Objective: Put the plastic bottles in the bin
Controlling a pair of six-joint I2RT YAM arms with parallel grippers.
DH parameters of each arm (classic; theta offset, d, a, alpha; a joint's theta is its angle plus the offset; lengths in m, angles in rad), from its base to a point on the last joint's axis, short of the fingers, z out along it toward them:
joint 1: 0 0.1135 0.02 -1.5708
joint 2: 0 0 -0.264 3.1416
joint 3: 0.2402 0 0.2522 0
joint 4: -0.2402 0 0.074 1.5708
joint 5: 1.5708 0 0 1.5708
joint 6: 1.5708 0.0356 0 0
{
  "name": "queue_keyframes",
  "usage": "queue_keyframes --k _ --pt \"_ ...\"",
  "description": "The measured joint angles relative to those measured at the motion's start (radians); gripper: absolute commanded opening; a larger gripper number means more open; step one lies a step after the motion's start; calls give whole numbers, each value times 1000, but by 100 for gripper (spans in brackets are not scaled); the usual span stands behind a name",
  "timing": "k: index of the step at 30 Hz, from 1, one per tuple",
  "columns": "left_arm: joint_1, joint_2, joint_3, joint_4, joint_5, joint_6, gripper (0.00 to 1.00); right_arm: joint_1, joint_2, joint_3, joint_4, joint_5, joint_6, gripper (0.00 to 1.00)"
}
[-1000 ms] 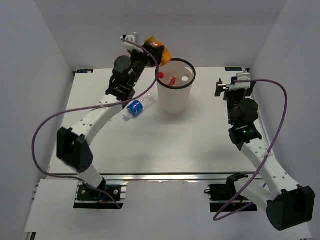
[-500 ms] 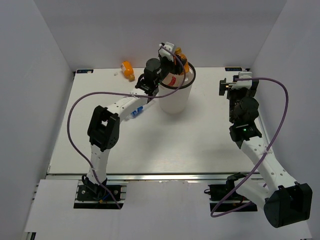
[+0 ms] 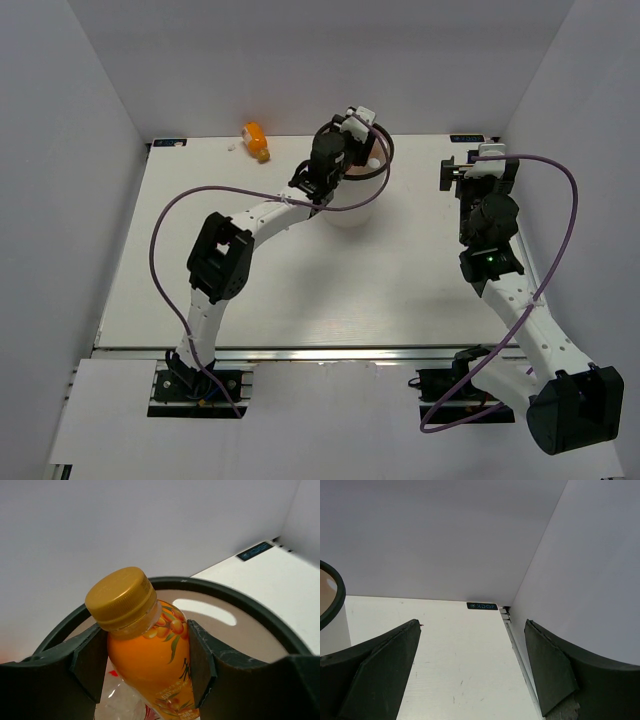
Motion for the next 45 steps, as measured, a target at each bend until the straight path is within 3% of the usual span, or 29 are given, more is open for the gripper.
queue_keyframes --k 2,4,8,9,11,13,18,29,32,35,38,42,45 --pt "-8 11 6 -21 -53 21 18 0 0 0 0 0 0 90" --pt "-13 26 25 -31 -80 27 43 0 0 0 0 0 0 89" --pt "-15 27 26 -66 -92 27 52 -1 0 0 0 0 0 89" --pt "-14 27 26 -74 -92 26 69 -1 0 0 0 0 0 89" --pt "-14 27 26 -89 -93 25 73 -2 0 0 0 -1 0 89" --pt "-14 27 26 -93 -89 14 85 -4 0 0 0 -4 0 89" --pt "-16 27 54 -132 -92 17 87 -6 0 0 -2 -17 5 89" --pt "-16 14 295 -210 -49 5 98 -6 0 0 -22 -81 31 89" --pt "-13 -31 286 -246 -26 1 98 -6 0 0 -30 -95 41 89" --pt "13 -140 185 -283 32 -37 98 -6 0 0 -40 -105 49 89" --pt "121 -305 15 -304 170 -126 98 -6 0 0 -55 -119 61 89" --pt "412 -529 -214 -286 351 -178 98 -10 1 4 -70 -165 75 89" --pt "595 -611 -299 -314 512 -146 98 -14 8 19 -88 -201 88 89"
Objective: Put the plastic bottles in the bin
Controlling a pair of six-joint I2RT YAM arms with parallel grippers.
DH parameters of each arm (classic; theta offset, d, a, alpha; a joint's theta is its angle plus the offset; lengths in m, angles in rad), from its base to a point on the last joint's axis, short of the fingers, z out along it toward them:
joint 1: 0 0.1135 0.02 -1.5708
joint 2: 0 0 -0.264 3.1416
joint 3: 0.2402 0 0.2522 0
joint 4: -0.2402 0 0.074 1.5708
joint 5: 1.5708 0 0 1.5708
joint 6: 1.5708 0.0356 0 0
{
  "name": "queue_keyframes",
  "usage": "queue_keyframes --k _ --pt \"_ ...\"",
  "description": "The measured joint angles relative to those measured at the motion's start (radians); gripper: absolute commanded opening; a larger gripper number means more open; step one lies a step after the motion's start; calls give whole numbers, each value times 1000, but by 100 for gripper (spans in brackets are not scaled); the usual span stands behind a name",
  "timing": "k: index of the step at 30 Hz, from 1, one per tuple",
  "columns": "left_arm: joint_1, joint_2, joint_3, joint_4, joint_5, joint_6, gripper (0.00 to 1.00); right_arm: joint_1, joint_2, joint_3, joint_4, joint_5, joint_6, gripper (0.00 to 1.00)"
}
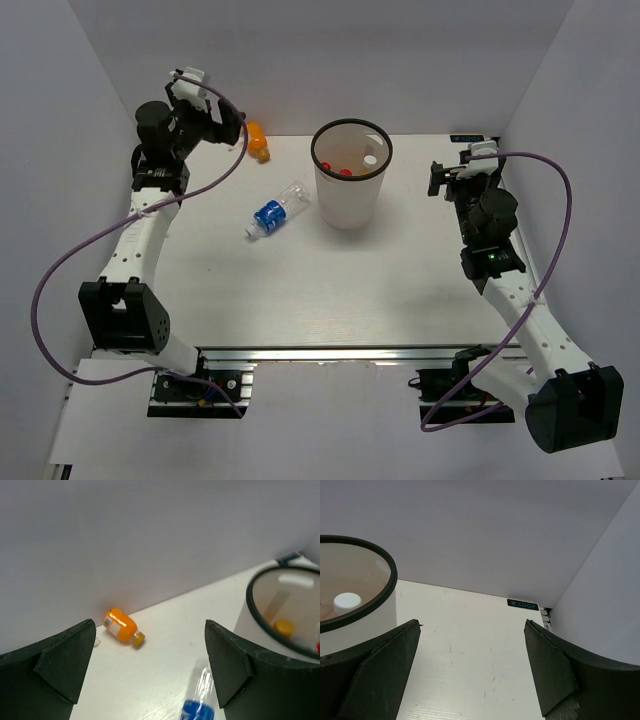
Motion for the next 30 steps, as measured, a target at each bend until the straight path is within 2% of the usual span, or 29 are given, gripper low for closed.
queue_keyframes --k 4,8,14,22,30 --pt "44 48 7 -114 208 130 98 0 5 11 -19 -26 4 89" --pt "28 234 97 -305 375 299 98 0 25 35 -43 -33 4 89" --pt "22 498 214 -529 465 418 98 0 49 49 -68 -30 4 89" --pt "-8 623 281 -591 470 414 98 0 89 61 -92 -30 3 89" --pt "-130 739 383 -604 337 404 98 0 93 61 -93 -23 -2 89"
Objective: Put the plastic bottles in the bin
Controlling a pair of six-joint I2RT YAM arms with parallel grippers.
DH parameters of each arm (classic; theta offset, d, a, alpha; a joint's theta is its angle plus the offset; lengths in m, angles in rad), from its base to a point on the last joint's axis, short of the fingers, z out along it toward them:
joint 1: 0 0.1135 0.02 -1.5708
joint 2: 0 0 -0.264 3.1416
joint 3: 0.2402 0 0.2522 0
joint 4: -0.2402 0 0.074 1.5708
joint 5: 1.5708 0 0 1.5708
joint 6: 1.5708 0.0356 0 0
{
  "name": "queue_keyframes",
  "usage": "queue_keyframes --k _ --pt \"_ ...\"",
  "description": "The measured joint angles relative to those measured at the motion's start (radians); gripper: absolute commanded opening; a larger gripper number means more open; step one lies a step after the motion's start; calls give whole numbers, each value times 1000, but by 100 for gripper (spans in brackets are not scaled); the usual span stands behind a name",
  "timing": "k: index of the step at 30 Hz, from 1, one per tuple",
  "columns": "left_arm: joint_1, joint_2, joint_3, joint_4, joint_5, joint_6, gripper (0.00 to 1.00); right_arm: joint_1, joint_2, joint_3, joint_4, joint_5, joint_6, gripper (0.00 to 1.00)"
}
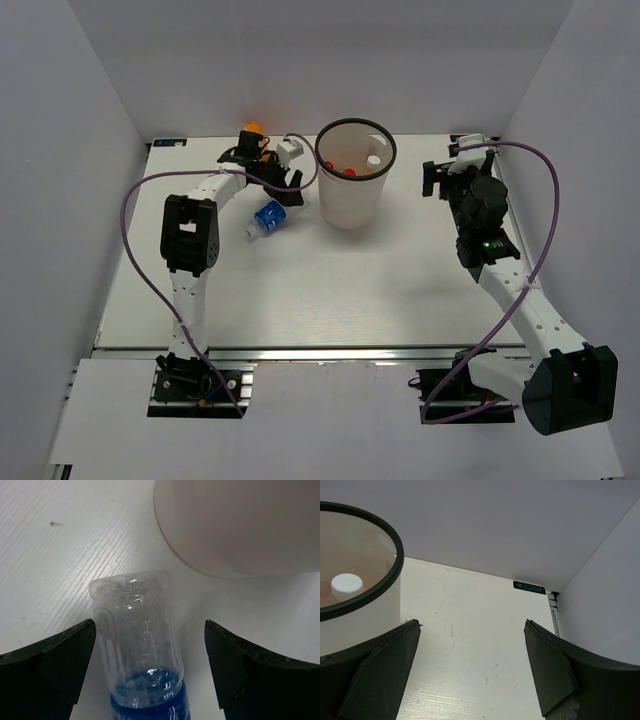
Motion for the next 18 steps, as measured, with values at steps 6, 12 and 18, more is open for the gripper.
queue_keyframes --k 6,12,18 --pt "-18 37 -1 -1 -90 -14 95 0 -5 0 0 2 -6 89" --pt "-18 27 -33 47 -150 -35 39 0 -6 0 0 6 -8 89" --pt "-18 -32 -110 94 -233 -53 29 0 -33 0 0 9 -7 89"
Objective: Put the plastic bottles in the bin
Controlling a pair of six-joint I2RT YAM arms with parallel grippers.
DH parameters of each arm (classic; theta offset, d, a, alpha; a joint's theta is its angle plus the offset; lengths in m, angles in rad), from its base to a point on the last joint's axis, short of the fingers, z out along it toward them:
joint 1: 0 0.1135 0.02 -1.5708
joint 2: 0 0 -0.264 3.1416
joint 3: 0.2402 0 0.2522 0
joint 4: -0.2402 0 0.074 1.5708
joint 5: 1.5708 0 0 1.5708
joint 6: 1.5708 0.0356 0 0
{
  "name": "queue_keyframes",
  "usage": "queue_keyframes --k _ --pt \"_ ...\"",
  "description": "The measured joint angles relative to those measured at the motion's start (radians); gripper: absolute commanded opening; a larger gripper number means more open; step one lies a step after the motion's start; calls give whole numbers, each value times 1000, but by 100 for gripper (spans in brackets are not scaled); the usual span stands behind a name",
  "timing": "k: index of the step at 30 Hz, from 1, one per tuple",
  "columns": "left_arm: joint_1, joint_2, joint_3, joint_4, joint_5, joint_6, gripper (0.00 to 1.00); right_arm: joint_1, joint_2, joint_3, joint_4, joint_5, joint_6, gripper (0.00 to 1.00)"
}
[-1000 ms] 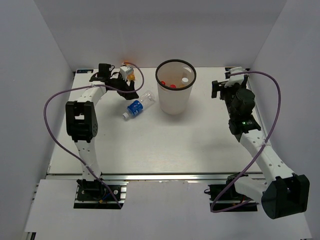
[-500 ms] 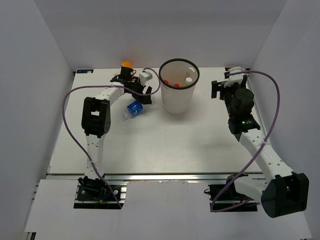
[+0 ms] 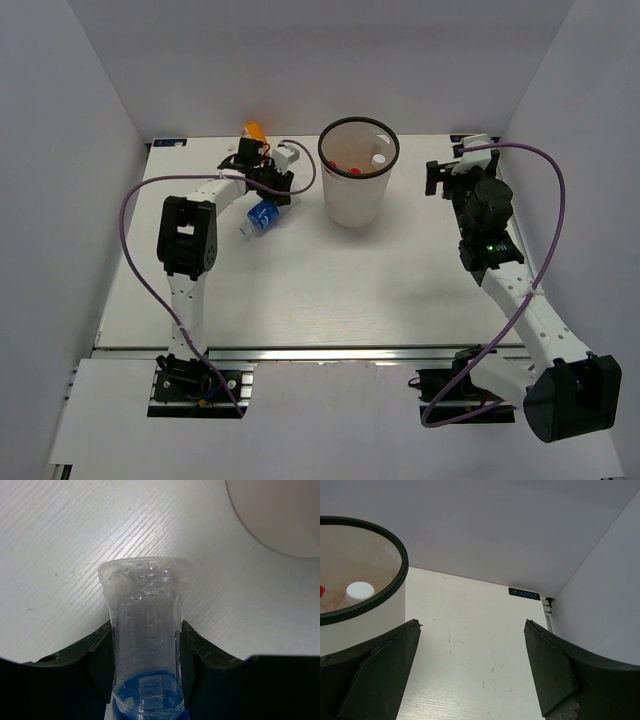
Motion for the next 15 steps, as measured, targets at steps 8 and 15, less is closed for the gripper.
queue_keyframes --k 8,15 --pt "2 -282 -174 135 -184 -98 26 0 -40 0 0 4 0 89" --pt "9 -574 -198 539 -259 -345 20 -2 -92 -10 7 14 1 89"
